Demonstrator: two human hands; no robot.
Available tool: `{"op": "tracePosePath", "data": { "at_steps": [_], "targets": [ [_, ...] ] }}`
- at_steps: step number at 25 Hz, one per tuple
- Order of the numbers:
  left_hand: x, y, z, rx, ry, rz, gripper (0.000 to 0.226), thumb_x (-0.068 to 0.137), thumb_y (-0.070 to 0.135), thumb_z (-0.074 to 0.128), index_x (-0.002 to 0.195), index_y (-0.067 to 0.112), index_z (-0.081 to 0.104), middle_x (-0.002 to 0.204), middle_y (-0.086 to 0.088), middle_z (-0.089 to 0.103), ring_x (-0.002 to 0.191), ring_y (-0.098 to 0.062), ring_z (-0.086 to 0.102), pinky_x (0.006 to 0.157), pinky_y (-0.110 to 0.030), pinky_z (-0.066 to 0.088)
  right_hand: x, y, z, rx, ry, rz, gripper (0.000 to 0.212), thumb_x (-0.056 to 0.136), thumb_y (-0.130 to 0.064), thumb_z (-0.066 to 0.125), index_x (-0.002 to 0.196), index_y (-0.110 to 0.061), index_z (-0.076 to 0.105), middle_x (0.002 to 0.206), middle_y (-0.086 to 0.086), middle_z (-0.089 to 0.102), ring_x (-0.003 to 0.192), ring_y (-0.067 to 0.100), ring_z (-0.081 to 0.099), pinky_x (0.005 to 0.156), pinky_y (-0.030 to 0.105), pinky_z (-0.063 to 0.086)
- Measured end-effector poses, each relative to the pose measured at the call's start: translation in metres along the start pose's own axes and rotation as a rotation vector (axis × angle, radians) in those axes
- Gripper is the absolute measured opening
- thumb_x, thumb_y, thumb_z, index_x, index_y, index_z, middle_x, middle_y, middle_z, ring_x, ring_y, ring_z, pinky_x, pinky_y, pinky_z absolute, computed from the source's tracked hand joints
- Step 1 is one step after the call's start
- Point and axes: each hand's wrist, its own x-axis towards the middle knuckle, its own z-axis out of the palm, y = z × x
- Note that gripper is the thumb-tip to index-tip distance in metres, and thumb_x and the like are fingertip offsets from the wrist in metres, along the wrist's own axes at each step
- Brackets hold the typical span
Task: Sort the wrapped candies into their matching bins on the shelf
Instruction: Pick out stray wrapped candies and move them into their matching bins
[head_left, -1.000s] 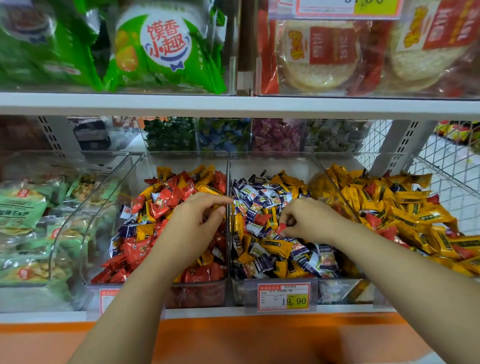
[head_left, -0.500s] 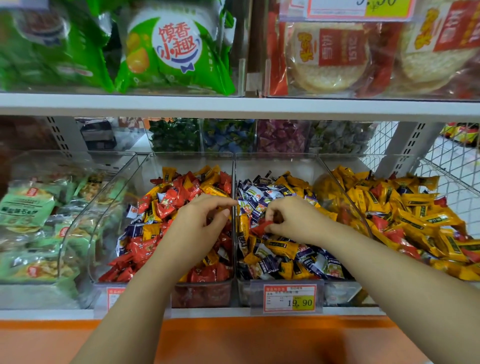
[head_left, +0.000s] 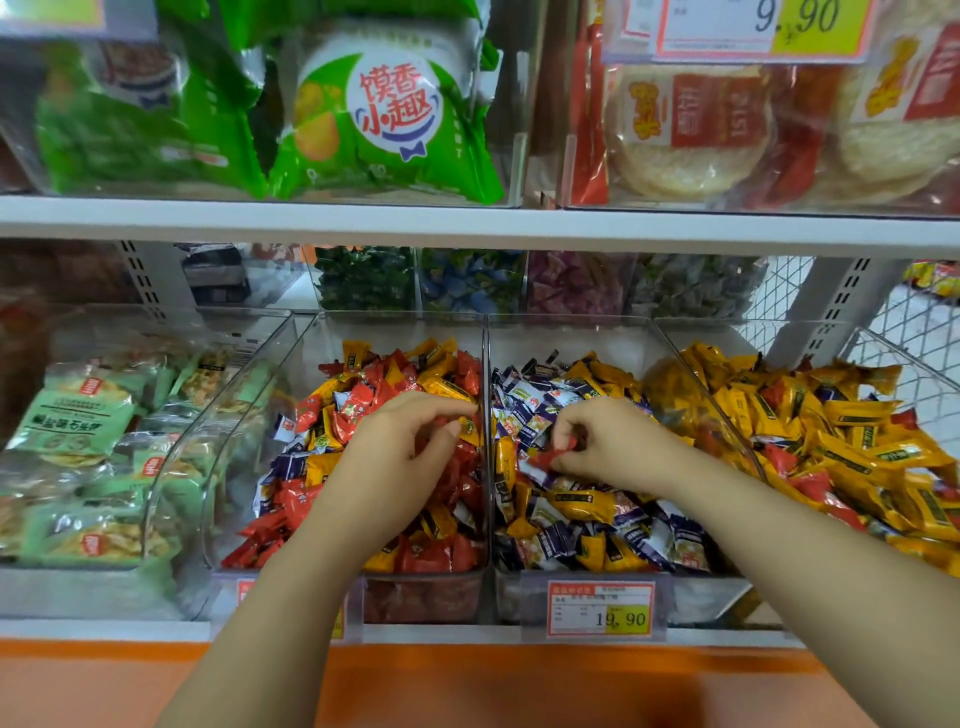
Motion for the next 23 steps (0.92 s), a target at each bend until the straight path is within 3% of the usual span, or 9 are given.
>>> {"op": "tracePosePath", "data": {
  "at_steps": [4,6,8,10,12,15,17,20,23],
  "targets": [
    [-0.003,-0.006,-0.015,0.005,0.119,-0.038,0.022,0.092,0.018,0.054,0.106,0.030,0.066,0.098,0.021,0.058,0.087,0.010,0.052,0.070,0.000,0.037,-0.006,-0.035,-0.033,0.102,0.311,-0.079,0.013,0.082,-0.027,0.067,0.077,-0.025,0.056,0.074,-0.015,0.056,0.062,-0.001,0.049,0.055,0.020,0.037],
    [-0.005,-0.008,-0.022,0.000,0.200,-0.065,0.021,0.092,0.016,0.054,0.104,0.028,0.067,0.093,0.025,0.057,0.077,0.016,0.051,0.065,0.000,0.037,0.004,-0.064,-0.028,0.202,0.363,-0.184,0.007,0.085,-0.027,0.064,0.084,-0.027,0.058,0.082,-0.013,0.061,0.068,0.004,0.055,0.062,0.024,0.045],
    [-0.007,-0.007,-0.024,-0.003,0.234,-0.062,0.021,0.092,0.014,0.055,0.101,0.028,0.067,0.089,0.027,0.056,0.071,0.019,0.050,0.062,0.000,0.036,0.016,-0.081,-0.015,0.212,0.292,-0.247,0.011,0.089,-0.025,0.060,0.099,-0.028,0.062,0.100,-0.012,0.064,0.086,0.004,0.058,0.076,0.023,0.046],
    [-0.008,-0.007,-0.024,-0.014,0.225,-0.051,0.021,0.092,0.015,0.054,0.101,0.029,0.066,0.091,0.026,0.057,0.078,0.017,0.051,0.064,0.000,0.038,0.022,-0.077,-0.012,0.195,0.250,-0.224,0.021,0.090,-0.022,0.058,0.110,-0.026,0.064,0.107,-0.013,0.062,0.097,0.002,0.055,0.082,0.018,0.041],
    [-0.007,-0.006,-0.020,-0.025,0.194,-0.044,0.020,0.092,0.016,0.054,0.102,0.029,0.065,0.091,0.023,0.058,0.081,0.011,0.053,0.064,-0.003,0.040,0.020,-0.055,-0.014,0.218,0.254,-0.120,0.019,0.090,-0.017,0.059,0.106,-0.021,0.068,0.099,-0.012,0.064,0.090,0.001,0.058,0.079,0.014,0.044],
    [-0.002,0.000,-0.008,-0.062,0.100,-0.025,0.020,0.092,0.015,0.054,0.103,0.028,0.064,0.091,0.016,0.060,0.080,0.004,0.054,0.067,-0.008,0.044,0.018,-0.020,-0.004,0.161,0.074,0.047,0.017,0.088,-0.009,0.057,0.095,-0.016,0.071,0.087,-0.009,0.067,0.080,0.003,0.062,0.084,0.027,0.053],
    [-0.001,0.005,0.000,-0.080,0.033,-0.020,0.021,0.092,0.017,0.055,0.105,0.031,0.064,0.089,0.012,0.059,0.074,0.003,0.052,0.064,-0.009,0.043,0.019,-0.012,0.008,0.156,-0.084,0.063,0.020,0.087,-0.011,0.061,0.106,-0.017,0.066,0.103,-0.004,0.067,0.087,0.009,0.062,0.084,0.029,0.053],
    [0.000,0.008,0.009,-0.075,-0.062,-0.004,0.024,0.092,0.019,0.055,0.109,0.031,0.064,0.092,0.015,0.055,0.067,0.007,0.048,0.061,-0.005,0.039,0.022,-0.013,0.020,0.123,-0.186,0.028,0.041,0.086,-0.021,0.066,0.125,-0.020,0.053,0.127,-0.002,0.055,0.093,0.007,0.051,0.080,0.022,0.041],
    [0.002,0.010,0.011,-0.070,-0.077,-0.019,0.024,0.092,0.019,0.055,0.109,0.034,0.064,0.098,0.017,0.055,0.072,0.009,0.049,0.065,-0.004,0.039,0.025,-0.012,0.022,0.108,-0.200,-0.016,0.044,0.086,-0.020,0.066,0.127,-0.021,0.050,0.123,-0.002,0.053,0.083,0.005,0.047,0.071,0.018,0.036]
  ]
}}
